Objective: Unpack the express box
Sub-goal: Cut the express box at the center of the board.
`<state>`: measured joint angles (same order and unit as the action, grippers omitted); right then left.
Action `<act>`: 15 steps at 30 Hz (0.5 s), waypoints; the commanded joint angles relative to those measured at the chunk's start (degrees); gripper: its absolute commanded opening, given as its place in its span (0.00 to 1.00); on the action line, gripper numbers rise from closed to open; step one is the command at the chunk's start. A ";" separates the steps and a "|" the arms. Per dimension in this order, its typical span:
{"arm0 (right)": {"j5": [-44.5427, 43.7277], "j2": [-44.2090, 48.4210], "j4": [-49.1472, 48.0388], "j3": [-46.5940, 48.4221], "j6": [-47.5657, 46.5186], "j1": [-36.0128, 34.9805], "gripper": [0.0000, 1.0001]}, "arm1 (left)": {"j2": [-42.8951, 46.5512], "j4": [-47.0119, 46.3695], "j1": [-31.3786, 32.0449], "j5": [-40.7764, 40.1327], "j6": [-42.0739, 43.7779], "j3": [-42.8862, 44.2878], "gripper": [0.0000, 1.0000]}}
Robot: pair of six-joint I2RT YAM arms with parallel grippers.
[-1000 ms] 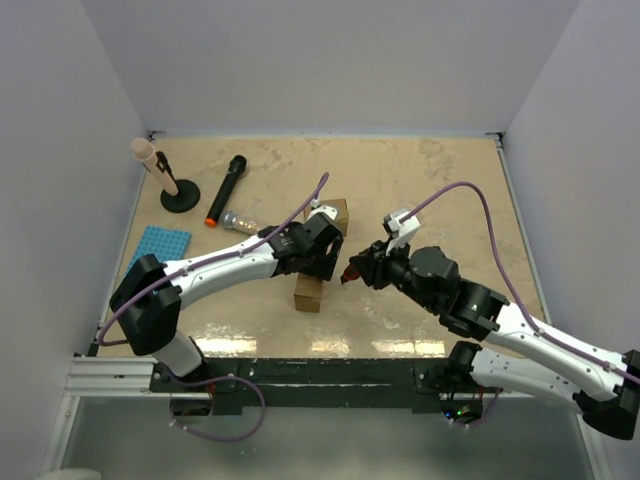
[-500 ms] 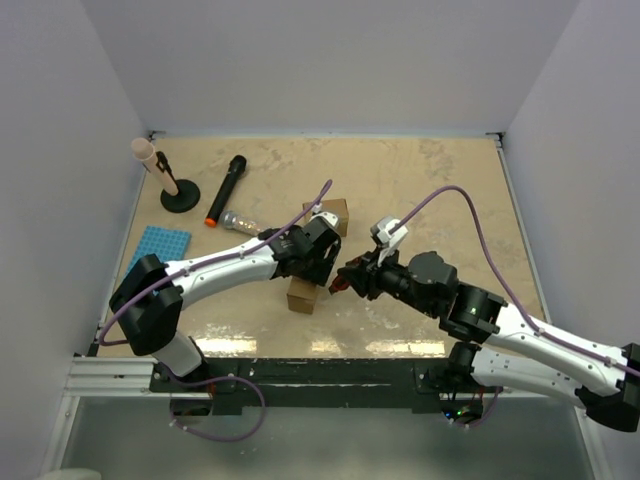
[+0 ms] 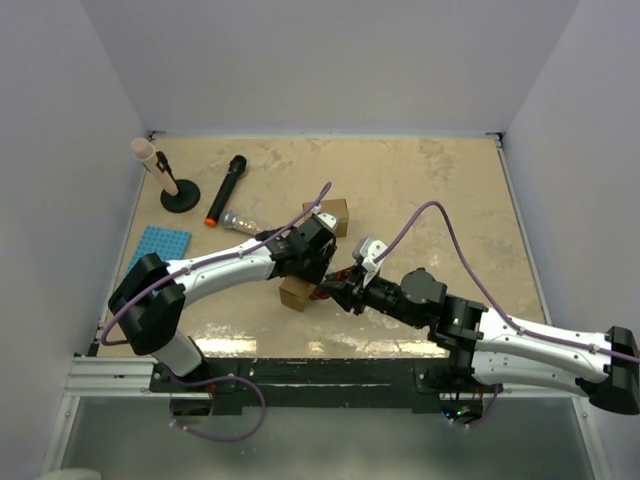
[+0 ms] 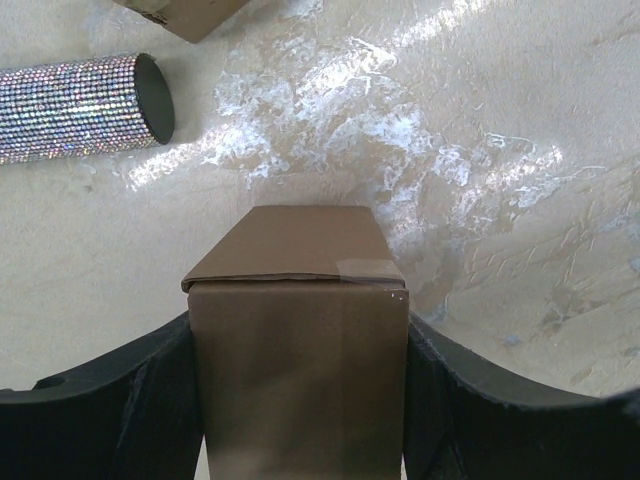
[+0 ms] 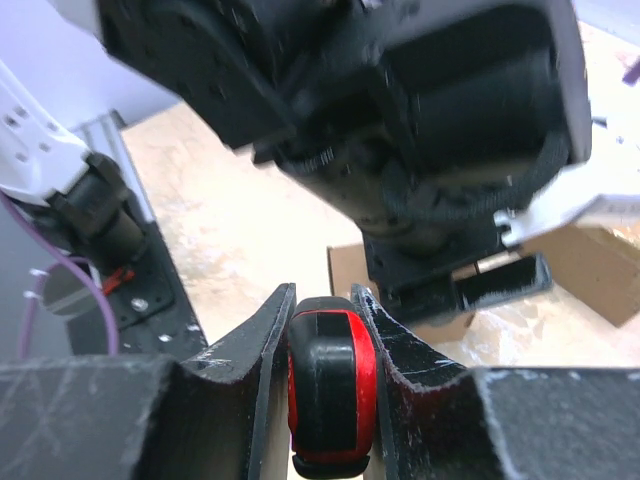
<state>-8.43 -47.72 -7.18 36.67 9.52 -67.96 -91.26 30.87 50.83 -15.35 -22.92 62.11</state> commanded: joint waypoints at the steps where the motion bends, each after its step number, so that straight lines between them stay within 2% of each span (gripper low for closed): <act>1: -4.66 0.09 -11.96 -3.44 -2.92 -1.73 0.00 | 0.12 -3.19 -0.47 2.70 -0.81 -1.90 0.66; 10: -8.62 0.27 -30.15 -11.79 -5.39 -4.19 0.00 | 0.21 -4.15 -0.47 3.40 -2.66 -2.17 0.66; 15: -10.20 -2.02 -34.38 -13.28 -5.30 -4.63 0.00 | 0.12 -4.24 -0.47 3.93 -4.41 -2.43 0.64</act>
<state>-15.73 -49.08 -30.46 24.05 5.45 -72.03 -91.24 27.99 50.59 -14.37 -24.38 61.14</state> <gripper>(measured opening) 0.280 0.664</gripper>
